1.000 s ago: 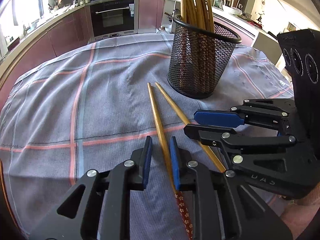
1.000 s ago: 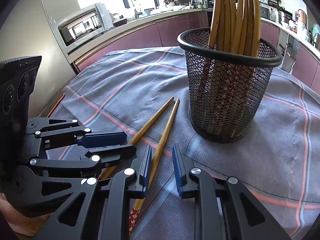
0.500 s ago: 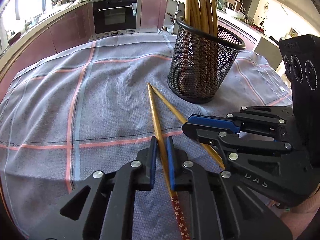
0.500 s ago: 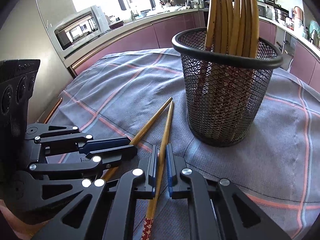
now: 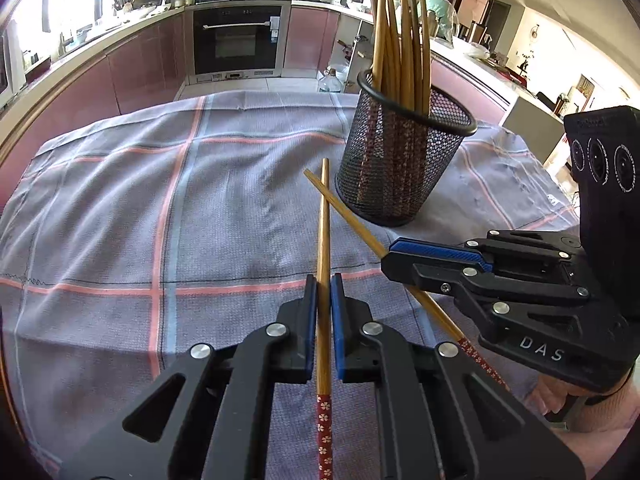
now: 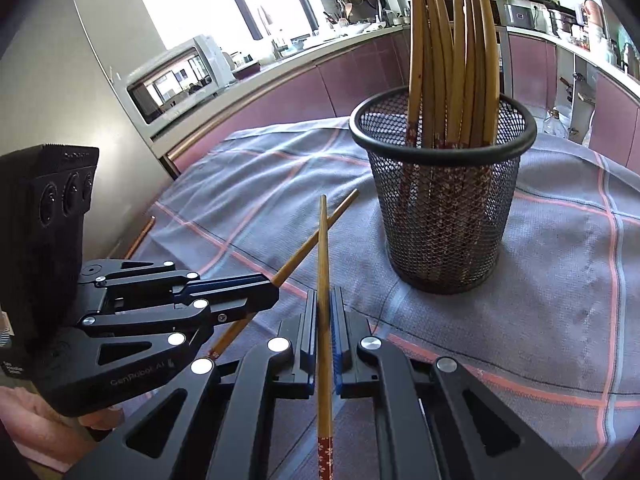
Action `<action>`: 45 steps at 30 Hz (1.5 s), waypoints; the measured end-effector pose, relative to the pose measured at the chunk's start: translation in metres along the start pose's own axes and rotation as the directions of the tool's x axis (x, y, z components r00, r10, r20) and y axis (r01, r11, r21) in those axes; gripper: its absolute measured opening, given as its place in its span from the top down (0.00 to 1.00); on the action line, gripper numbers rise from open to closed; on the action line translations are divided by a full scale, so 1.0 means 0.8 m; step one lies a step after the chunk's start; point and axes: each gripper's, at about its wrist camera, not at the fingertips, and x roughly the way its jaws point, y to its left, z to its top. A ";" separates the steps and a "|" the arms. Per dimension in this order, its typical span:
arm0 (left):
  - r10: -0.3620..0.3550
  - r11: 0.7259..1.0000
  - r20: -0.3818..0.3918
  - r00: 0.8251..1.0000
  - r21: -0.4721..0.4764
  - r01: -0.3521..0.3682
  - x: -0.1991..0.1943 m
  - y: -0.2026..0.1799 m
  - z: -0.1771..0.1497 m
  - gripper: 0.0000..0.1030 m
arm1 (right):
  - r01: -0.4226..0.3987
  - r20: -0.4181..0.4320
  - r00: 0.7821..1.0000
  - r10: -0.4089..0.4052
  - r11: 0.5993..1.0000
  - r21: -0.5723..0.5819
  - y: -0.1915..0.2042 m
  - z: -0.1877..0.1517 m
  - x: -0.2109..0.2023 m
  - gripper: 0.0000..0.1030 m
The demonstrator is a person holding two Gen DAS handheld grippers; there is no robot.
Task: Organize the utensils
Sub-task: 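Raise the right tool's chopstick upright over the mesh cup while the left tool carries its own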
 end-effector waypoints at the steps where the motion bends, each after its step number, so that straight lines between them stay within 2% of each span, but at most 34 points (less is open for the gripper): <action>1: 0.000 1.000 0.005 1.000 0.001 0.000 -0.003 -0.001 0.001 0.93 | -0.003 0.004 1.000 0.003 1.000 0.000 0.001 0.001 -0.002 0.95; 15: -0.034 0.999 0.058 0.998 -0.013 0.035 -0.037 0.001 0.004 0.93 | -0.038 0.079 0.996 0.038 0.999 -0.002 0.004 0.002 -0.036 0.95; 31: -0.053 0.999 0.132 0.990 0.003 0.053 -0.078 -0.009 0.018 0.93 | -0.040 0.170 0.985 0.042 0.999 -0.018 0.008 0.015 -0.072 0.95; 45: -0.094 0.996 0.223 0.970 0.017 0.092 -0.122 -0.015 0.037 0.93 | -0.021 0.271 0.962 0.029 0.999 -0.032 -0.002 0.030 -0.111 0.95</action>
